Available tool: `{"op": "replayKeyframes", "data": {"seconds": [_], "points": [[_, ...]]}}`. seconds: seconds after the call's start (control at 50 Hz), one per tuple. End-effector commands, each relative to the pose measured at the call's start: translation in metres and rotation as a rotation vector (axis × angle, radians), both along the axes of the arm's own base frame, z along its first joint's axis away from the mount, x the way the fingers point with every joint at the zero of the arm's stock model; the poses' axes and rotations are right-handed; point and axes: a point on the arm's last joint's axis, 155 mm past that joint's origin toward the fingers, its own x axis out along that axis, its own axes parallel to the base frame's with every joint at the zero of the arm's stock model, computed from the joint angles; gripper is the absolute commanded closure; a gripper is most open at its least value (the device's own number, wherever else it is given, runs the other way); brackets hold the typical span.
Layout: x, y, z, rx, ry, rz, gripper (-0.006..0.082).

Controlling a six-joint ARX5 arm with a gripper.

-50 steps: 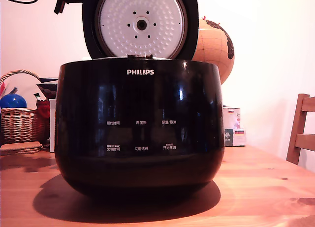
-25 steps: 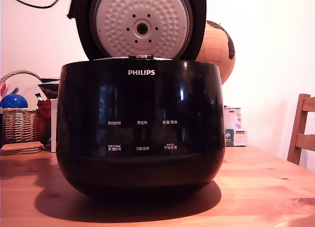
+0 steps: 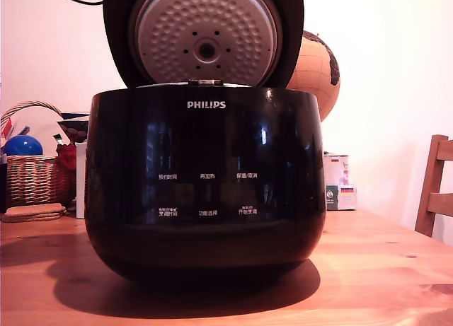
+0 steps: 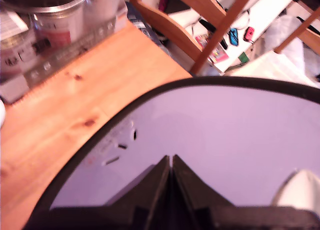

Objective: Close the rice cooker by pressing the lid down with medium force

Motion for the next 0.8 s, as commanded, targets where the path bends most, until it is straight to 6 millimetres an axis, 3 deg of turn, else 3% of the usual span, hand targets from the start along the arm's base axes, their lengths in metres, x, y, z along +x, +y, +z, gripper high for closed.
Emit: {"op": "replayKeyframes", "data": {"seconds": [0.0,0.28,0.5,0.78], "points": [[-0.013,-0.003,-0.009,0.005,0.016,-0.016,0.0788],[-0.020,0.005,-0.002,-0.039,-0.058,0.049,0.0788],[-0.028,0.022,-0.023,-0.052,-0.072,0.141,0.0788],[-0.039,0.033,-0.032,-0.092,-0.128,0.212,0.0788]]}}
